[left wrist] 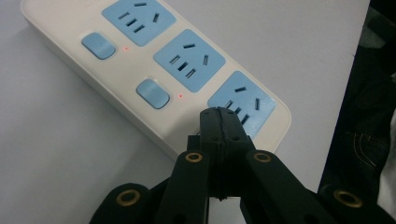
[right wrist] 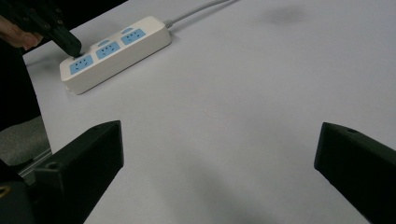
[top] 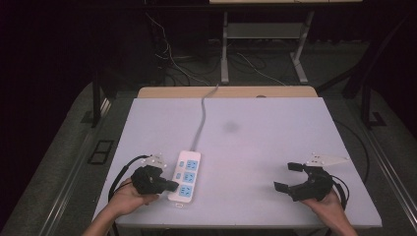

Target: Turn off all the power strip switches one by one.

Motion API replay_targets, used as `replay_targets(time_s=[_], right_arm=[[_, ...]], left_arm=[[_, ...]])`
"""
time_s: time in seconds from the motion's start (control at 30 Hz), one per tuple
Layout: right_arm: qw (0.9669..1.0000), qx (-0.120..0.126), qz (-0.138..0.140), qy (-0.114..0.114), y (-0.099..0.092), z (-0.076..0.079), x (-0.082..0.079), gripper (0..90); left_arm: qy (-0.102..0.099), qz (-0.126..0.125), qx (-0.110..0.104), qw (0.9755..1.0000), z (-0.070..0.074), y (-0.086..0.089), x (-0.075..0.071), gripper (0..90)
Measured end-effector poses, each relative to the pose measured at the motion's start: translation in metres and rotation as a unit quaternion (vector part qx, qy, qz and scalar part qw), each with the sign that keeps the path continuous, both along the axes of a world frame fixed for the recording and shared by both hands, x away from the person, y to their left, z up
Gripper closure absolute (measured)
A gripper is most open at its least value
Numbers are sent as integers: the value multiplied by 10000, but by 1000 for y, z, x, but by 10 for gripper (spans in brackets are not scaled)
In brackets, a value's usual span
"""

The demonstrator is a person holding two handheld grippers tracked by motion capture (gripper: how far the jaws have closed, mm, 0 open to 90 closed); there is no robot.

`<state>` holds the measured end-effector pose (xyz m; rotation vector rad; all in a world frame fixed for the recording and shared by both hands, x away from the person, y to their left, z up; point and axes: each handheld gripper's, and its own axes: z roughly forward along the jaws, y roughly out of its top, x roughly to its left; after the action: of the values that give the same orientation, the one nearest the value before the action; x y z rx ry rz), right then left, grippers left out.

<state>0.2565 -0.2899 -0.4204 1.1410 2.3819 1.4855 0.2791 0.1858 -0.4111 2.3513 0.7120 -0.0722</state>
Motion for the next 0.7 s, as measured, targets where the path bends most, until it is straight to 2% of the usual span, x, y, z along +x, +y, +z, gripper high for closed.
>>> replay_targets(time_s=[0.07, 0.37, 0.5, 0.57, 0.6, 0.7], right_arm=[[10000, 2, -1, -7, 0, 0, 0, 12], [10000, 29, -40, -19, -3, 1, 0, 12], [10000, 21, -40, -17, -3, 0, 0, 12], [10000, 28, -49, -23, -3, 1, 0, 12], [10000, 26, -54, -25, -3, 0, 0, 12], [10000, 31, -64, -21, -3, 0, 0, 12]], left_arm=[[-54, -66, 82, 9999, 1, -4, 0, 896], [-36, -99, 93, 9999, 2, -4, 1, 895], [-23, -84, 54, 9999, 1, -3, 1, 895], [-51, -115, -18, 9999, 3, -2, 0, 893], [-33, -114, -122, 9999, 6, -1, 0, 893], [-97, -252, 41, 9996, 11, -4, 0, 893]])
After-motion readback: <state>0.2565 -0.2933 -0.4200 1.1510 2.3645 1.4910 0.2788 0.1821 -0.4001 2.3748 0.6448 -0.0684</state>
